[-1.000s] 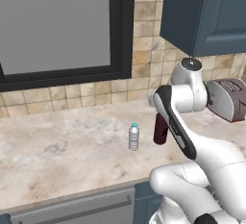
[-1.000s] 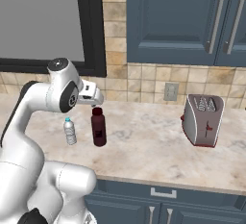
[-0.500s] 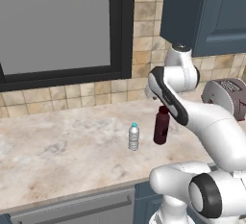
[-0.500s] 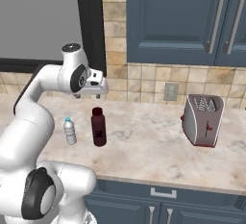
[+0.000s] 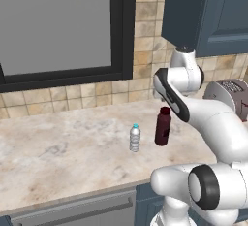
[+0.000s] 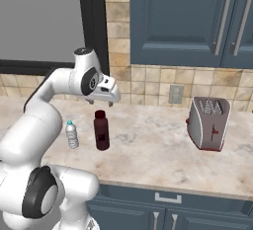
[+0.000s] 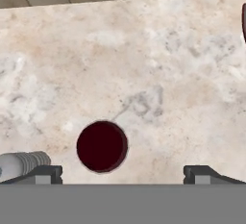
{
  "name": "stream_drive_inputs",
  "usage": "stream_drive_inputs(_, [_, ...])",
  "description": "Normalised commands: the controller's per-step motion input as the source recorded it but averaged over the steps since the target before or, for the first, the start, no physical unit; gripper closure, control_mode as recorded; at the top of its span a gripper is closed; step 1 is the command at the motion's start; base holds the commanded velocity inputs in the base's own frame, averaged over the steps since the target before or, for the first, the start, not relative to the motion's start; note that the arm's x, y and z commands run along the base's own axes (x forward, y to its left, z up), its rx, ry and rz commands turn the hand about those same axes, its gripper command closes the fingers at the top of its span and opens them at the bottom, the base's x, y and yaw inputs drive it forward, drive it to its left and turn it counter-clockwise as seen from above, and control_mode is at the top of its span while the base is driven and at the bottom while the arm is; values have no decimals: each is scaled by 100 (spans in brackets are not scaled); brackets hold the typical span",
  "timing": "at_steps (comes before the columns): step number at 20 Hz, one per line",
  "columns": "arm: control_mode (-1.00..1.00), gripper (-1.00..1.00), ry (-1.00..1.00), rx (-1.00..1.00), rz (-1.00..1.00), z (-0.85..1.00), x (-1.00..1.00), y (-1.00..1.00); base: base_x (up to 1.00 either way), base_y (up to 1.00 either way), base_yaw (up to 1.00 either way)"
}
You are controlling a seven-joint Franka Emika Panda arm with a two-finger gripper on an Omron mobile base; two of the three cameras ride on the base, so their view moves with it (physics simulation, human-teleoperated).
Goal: Place the drinks on the dining counter in a tight cluster.
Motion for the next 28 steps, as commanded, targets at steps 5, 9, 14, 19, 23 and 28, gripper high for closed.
stream_drive_inputs(5, [-100, -100, 0, 5, -1, -2, -3, 2, 0, 0, 0])
stream_drive_inputs(9, [-100, -100, 16, 6, 2, -5, 0, 0, 0, 0, 0])
stream_drive_inputs(14, [-100, -100, 14, 1, 4, -11, 0, 1, 0, 0, 0])
stream_drive_inputs(19, [-100, -100, 8, 0, 0, -13, 0, 19, 0, 0, 0])
stream_drive_inputs(23, [-100, -100, 3, 0, 0, -7, 0, 14, 0, 0, 0])
stream_drive_inputs(28, [-100, -100, 0, 0, 0, -9, 0, 0, 0, 0, 0])
